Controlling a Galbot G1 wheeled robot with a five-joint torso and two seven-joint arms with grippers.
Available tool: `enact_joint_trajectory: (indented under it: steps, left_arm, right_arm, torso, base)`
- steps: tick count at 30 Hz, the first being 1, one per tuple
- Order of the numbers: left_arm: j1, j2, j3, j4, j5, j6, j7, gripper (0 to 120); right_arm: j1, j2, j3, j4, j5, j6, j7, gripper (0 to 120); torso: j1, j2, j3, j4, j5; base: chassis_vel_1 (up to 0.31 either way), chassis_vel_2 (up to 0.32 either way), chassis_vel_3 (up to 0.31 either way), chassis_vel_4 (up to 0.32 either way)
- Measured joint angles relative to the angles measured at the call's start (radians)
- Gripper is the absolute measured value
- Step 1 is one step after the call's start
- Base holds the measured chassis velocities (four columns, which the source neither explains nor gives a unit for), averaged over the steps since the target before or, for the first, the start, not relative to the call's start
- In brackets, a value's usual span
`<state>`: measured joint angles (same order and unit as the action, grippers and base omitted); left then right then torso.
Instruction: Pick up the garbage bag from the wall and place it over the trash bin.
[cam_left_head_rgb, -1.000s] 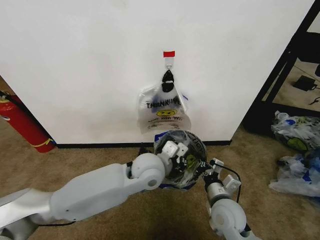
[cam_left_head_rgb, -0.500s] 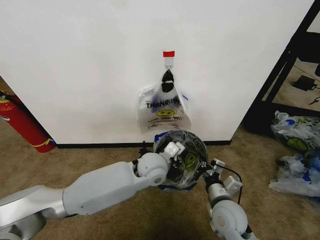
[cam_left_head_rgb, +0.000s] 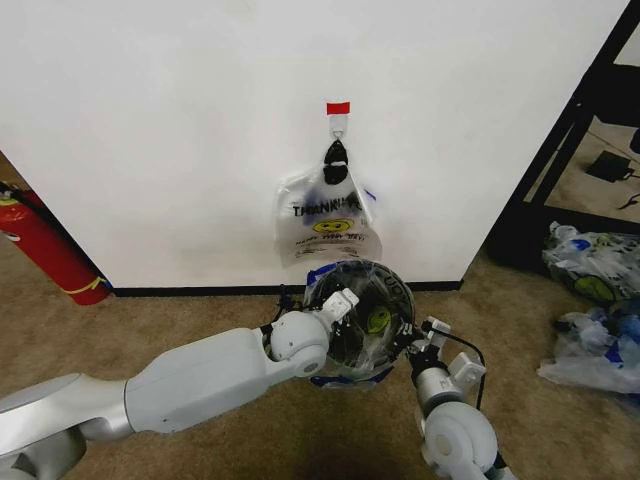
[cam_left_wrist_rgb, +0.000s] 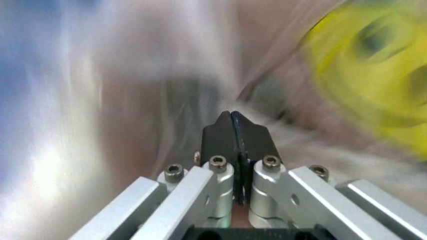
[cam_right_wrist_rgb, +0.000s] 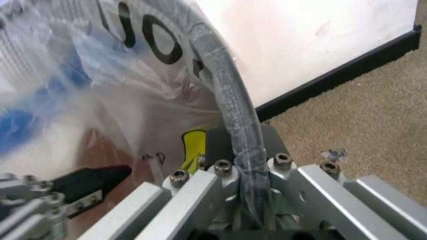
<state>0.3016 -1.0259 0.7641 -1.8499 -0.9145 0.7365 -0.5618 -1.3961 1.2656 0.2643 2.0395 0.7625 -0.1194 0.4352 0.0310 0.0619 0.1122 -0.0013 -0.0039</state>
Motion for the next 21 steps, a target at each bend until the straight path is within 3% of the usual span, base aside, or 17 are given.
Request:
enact_joint_trajectory:
  steps: [5, 11, 21]
  left_arm:
    - [-0.029, -0.039, 0.036, -0.032, -0.053, 0.0, -0.024, 0]
    - [-0.043, -0.09, 0.062, 0.038, -0.032, 0.0, -0.021, 0]
    - [-0.042, -0.066, 0.077, 0.122, 0.062, -0.001, 0.039, 0]
  right_arm:
    - [0.006, -0.002, -0.003, -0.001, 0.0, 0.001, 0.0, 0]
    - [0.001, 0.006, 0.0, 0.016, 0.002, 0.001, 0.004, 0]
    - [-0.007, -0.005, 0.006, 0.037, 0.009, 0.007, 0.006, 0]
  torso:
    - [0.0, 0.0, 0.0, -0.0001, 0.0002]
    - [0.0, 0.0, 0.0, -0.0004, 0.0001]
    - [0.0, 0.0, 0.0, 0.0, 0.0002]
  base:
    - [0.0, 0.0, 0.0, 0.0]
    - [0.0, 0.0, 0.0, 0.0]
    - [0.0, 0.0, 0.0, 0.0]
